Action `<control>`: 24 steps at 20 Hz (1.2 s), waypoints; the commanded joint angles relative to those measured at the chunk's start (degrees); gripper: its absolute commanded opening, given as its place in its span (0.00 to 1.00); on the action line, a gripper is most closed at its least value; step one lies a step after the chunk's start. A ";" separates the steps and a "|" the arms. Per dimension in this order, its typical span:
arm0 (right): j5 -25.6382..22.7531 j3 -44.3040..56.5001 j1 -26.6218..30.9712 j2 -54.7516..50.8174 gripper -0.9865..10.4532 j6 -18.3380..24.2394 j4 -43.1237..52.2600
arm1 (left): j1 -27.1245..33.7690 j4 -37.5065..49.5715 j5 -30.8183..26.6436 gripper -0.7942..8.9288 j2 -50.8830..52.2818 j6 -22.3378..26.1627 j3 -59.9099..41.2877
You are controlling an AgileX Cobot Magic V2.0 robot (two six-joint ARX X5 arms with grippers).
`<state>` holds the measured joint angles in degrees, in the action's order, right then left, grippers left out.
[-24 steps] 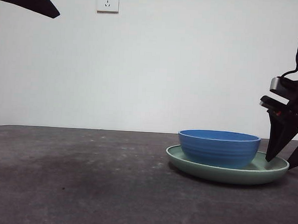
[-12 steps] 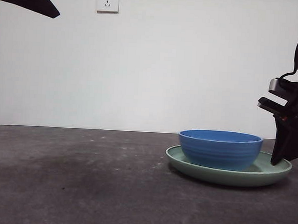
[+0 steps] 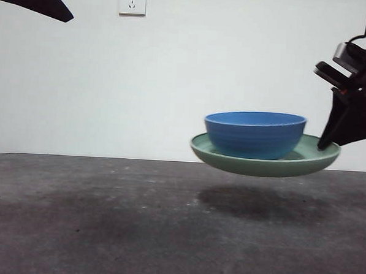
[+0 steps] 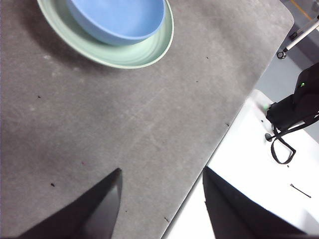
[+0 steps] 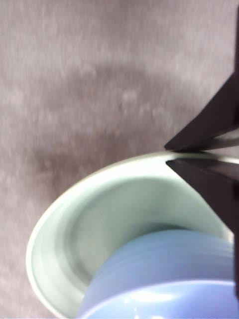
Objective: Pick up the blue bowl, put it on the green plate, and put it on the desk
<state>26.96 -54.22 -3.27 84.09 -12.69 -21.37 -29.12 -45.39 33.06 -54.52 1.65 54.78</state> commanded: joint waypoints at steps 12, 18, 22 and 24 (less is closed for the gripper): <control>-3.48 -1.03 -15.56 4.70 0.10 -11.58 11.87 | -0.31 0.37 0.42 0.35 -0.24 0.68 0.55; -4.35 -1.14 -18.56 12.04 0.10 -14.69 16.90 | -0.31 0.35 0.42 0.35 -0.24 0.70 0.55; -4.57 -1.92 -19.50 16.37 0.10 -15.82 19.12 | -0.31 0.13 0.42 0.35 -0.24 0.68 0.55; -4.59 -2.45 -19.61 17.86 0.10 -15.80 19.21 | -0.31 -0.02 0.39 0.35 -0.24 0.70 0.55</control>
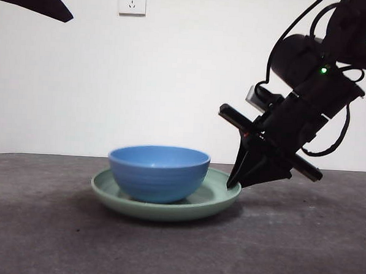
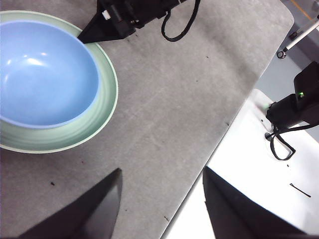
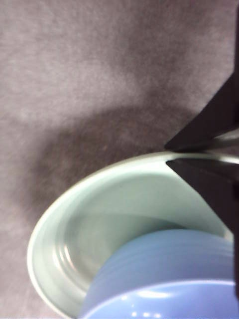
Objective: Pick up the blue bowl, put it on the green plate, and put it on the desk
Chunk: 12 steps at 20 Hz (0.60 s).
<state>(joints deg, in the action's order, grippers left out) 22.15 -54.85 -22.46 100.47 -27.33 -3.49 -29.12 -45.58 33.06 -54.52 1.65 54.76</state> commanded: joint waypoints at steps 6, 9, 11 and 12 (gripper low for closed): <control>-0.61 -1.86 -0.42 2.49 0.10 -1.16 1.29 | -0.31 0.15 0.42 0.35 -0.24 0.68 0.57; -0.57 -1.86 -0.42 2.38 0.20 -1.16 1.16 | -0.31 0.15 0.42 0.35 -0.24 0.70 0.57; -0.61 -1.86 -0.42 1.92 0.24 -1.16 0.39 | -0.31 0.15 0.42 0.35 -0.24 0.70 0.57; -0.61 -1.86 -0.39 1.44 0.24 -1.07 -0.11 | -0.31 0.15 0.42 0.35 -0.24 0.70 0.57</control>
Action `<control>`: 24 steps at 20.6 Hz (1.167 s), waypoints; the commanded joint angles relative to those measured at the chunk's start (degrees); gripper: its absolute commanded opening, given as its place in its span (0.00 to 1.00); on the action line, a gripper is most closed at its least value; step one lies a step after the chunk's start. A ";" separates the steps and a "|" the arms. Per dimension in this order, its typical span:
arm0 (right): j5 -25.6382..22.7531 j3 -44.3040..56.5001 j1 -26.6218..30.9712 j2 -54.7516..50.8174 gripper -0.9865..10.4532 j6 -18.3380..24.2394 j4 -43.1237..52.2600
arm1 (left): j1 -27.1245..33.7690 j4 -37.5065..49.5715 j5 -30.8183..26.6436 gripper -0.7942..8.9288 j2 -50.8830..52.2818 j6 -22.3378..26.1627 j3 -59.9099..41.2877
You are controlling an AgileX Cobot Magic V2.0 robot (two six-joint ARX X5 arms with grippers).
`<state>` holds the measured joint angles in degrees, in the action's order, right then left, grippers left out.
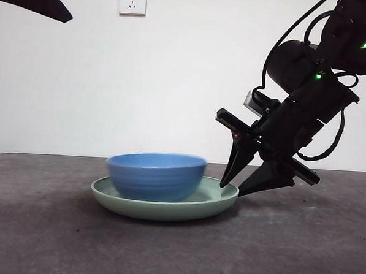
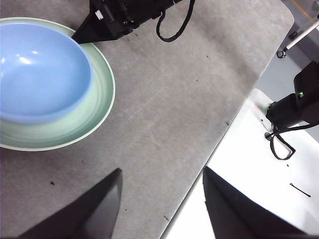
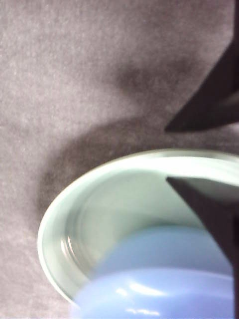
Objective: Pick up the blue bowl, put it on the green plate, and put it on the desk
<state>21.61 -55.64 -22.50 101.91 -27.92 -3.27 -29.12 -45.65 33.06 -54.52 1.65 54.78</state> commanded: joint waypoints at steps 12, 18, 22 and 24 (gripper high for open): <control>-1.18 -1.07 -0.81 -24.22 0.24 12.76 -19.15 | -0.31 0.26 0.39 0.35 -0.24 0.70 0.55; 1.53 -1.07 -2.56 -36.33 0.24 16.92 -30.67 | -0.31 0.26 0.39 0.35 -0.24 0.70 0.55; 1.55 -1.07 -4.28 -42.66 0.24 18.14 -36.48 | -0.31 0.26 0.39 0.35 -0.24 0.70 0.55; 1.55 -1.07 -5.27 -45.42 0.24 18.21 -39.28 | -0.31 0.26 0.39 0.35 -0.24 0.70 0.55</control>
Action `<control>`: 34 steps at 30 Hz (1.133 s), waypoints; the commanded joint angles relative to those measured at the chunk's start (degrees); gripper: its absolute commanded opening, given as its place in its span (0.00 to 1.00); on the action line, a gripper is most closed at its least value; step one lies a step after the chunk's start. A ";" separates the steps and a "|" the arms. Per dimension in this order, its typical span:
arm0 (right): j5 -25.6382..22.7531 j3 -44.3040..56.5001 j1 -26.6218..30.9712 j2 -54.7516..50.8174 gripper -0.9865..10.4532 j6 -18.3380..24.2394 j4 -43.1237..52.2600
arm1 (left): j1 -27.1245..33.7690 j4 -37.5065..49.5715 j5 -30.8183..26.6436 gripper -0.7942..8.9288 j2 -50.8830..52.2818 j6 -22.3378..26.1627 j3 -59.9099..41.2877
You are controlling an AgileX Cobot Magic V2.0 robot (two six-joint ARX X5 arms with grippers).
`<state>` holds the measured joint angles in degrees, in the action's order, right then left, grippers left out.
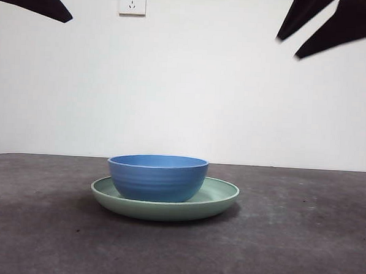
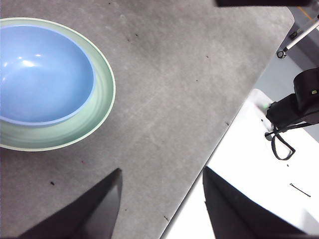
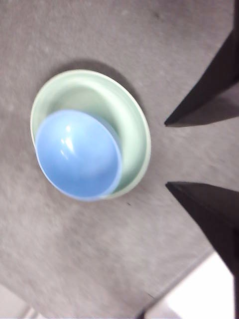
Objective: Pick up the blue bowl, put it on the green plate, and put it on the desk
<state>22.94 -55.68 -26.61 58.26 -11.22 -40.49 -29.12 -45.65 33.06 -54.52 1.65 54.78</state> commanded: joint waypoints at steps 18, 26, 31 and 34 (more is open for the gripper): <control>0.17 -1.01 -7.78 -11.15 0.24 1.51 -12.70 | -0.31 0.22 0.39 0.35 -0.24 0.66 0.55; 0.15 -1.01 -7.76 -11.15 0.24 1.57 -12.70 | -0.31 0.24 0.39 0.33 -0.24 0.66 0.55; 0.15 -1.01 -7.76 -11.15 0.09 1.92 -12.72 | -0.31 0.26 0.39 0.09 -0.24 0.68 0.55; 0.13 -1.01 -7.76 -11.15 0.09 2.34 -12.66 | -0.31 0.31 0.39 0.09 -0.24 0.70 0.55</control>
<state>22.92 -55.68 -33.82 46.70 -9.82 -53.58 -29.15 -45.65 33.06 -54.52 1.65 54.76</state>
